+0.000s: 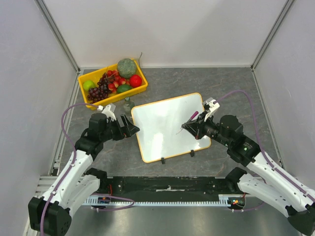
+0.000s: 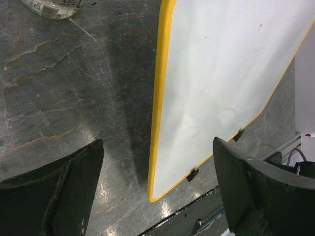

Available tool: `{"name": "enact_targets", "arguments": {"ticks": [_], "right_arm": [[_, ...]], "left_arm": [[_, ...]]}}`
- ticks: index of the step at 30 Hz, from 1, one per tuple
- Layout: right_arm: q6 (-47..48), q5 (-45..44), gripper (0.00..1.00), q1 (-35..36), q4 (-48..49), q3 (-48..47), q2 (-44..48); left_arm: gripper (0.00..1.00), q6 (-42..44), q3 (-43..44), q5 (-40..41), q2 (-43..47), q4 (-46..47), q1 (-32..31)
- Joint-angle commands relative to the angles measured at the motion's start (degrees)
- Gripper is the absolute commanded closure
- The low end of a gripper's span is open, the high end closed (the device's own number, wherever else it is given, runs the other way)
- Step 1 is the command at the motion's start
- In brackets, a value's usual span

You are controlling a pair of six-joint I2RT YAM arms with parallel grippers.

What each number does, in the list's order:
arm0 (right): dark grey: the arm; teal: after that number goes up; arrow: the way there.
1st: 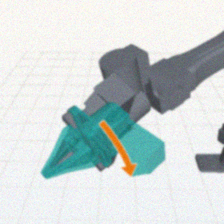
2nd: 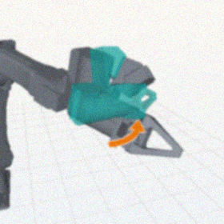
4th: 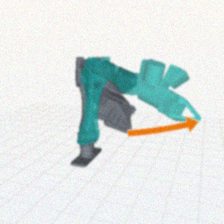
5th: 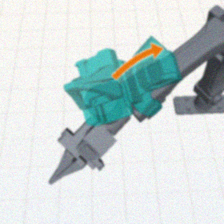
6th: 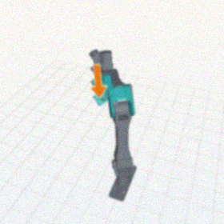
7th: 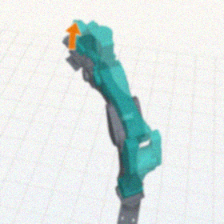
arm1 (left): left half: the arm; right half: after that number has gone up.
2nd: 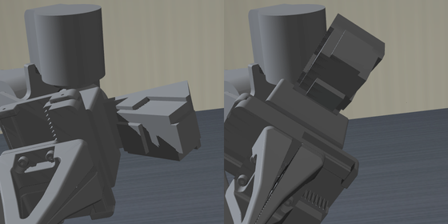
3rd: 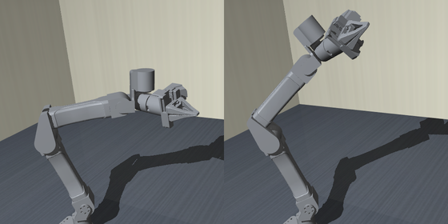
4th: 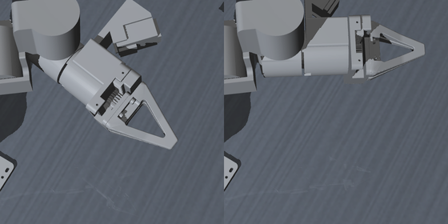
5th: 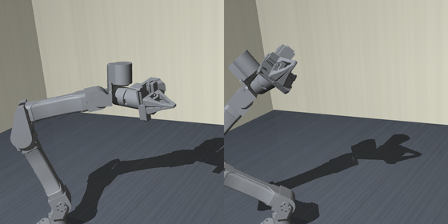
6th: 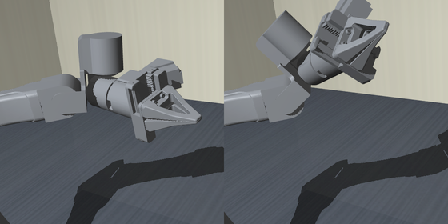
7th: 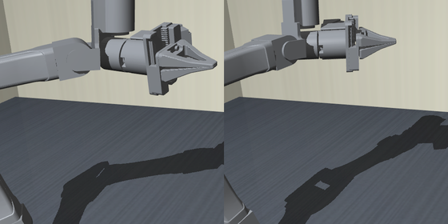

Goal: Write a sentence on the whiteboard
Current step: Hold the whiteboard at the center of the board.

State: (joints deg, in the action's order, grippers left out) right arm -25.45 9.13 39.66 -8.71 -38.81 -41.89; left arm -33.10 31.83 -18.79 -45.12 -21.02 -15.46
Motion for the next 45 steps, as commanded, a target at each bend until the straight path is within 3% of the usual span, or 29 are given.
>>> {"name": "enact_targets", "arguments": {"ticks": [1,8,11,24,31,35,41,45], "right_arm": [[0.40,-0.51,1.00,0.33,0.71,-2.06,-1.53],[-0.47,-0.86,1.00,0.33,5.71,0.13,-3.81],[-0.74,0.19,1.00,0.24,8.26,0.75,-5.30],[-0.91,3.00,1.00,0.33,15.12,-1.45,-9.87],[-1.53,4.76,1.00,0.33,20.57,-2.41,-13.91],[-1.44,6.43,1.00,0.33,23.29,-2.85,-15.85],[-0.92,7.84,1.00,0.33,25.85,-3.91,-18.22],[-0.21,8.27,1.00,0.33,27.25,-4.61,-19.54]], "left_arm": [[0.05,2.08,-1.68,0.50,1.44,2.64,-0.09],[0.05,2.78,-2.13,-0.12,1.97,5.80,-0.09],[0.05,2.60,-4.84,1.03,2.06,12.11,-0.09],[0.05,4.79,-2.92,-4.85,-10.77,26.28,0.08],[0.09,7.08,-4.06,-12.76,-15.51,34.80,0.52],[0.23,8.05,-4.85,-16.53,-18.33,38.58,0.70],[0.31,9.46,-7.40,-19.79,-19.39,43.95,0.70],[0.42,11.39,-8.45,-20.85,-19.74,44.31,0.70]]}}
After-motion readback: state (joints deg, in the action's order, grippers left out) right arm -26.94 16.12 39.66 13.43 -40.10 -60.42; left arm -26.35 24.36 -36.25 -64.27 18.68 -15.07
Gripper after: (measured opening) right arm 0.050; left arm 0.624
